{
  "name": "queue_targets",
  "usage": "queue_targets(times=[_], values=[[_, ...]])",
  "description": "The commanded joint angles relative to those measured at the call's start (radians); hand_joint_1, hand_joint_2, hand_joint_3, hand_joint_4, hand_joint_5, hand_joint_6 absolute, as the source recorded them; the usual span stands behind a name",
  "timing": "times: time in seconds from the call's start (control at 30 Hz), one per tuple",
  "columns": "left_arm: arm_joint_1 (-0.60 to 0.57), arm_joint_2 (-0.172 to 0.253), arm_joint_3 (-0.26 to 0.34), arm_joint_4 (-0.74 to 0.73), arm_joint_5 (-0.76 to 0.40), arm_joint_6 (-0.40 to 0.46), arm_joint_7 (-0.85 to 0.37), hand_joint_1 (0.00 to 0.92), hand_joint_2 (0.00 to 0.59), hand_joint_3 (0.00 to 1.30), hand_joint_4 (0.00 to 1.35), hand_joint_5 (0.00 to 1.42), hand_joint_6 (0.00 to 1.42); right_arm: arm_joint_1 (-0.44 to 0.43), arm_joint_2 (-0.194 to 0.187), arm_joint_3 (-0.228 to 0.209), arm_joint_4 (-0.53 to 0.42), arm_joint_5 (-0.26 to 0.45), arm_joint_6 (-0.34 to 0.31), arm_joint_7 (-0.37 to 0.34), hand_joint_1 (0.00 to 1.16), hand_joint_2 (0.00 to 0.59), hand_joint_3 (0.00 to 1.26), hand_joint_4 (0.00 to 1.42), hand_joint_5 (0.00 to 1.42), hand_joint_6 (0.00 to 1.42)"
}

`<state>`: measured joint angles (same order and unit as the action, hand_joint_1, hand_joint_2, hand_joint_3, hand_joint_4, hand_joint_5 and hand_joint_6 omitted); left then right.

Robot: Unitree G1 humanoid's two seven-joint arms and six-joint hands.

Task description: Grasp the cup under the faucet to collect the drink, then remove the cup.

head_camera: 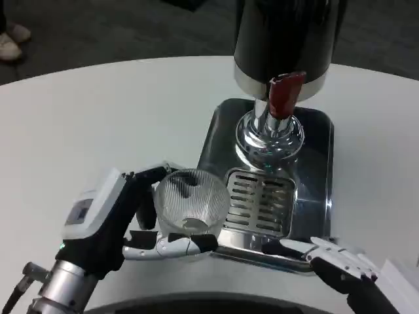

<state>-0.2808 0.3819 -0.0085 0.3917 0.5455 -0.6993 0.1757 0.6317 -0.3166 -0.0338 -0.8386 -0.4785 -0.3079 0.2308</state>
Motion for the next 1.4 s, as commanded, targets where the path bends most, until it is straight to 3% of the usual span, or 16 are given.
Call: queue_targets(times=[0.03,0.5,0.9,1.4], values=[[-0.065,-0.017,-0.038,0.067,0.031,-0.005,0.078,0.643,0.0,0.85,0.94,1.15,1.11,0.029,0.01,-0.013,-0.022,0.012,-0.023,-0.012,0.67,0.523,0.26,0.24,0.16,0.08],[-0.248,-0.062,-0.148,0.272,0.099,0.041,0.243,0.631,0.0,0.85,0.95,1.16,1.11,0.064,0.019,-0.033,-0.015,0.02,-0.043,-0.018,0.67,0.523,0.26,0.24,0.16,0.08],[-0.375,-0.057,-0.24,0.45,0.123,0.061,0.338,0.62,0.004,0.85,0.95,1.16,1.11,0.069,0.023,-0.034,-0.007,0.021,-0.053,-0.016,0.67,0.523,0.26,0.24,0.16,0.08],[-0.425,-0.092,-0.286,0.494,0.088,0.104,0.322,0.602,0.003,0.85,0.95,1.18,1.11,0.104,0.033,-0.053,-0.003,0.033,-0.078,-0.021,0.67,0.523,0.27,0.24,0.17,0.08]])
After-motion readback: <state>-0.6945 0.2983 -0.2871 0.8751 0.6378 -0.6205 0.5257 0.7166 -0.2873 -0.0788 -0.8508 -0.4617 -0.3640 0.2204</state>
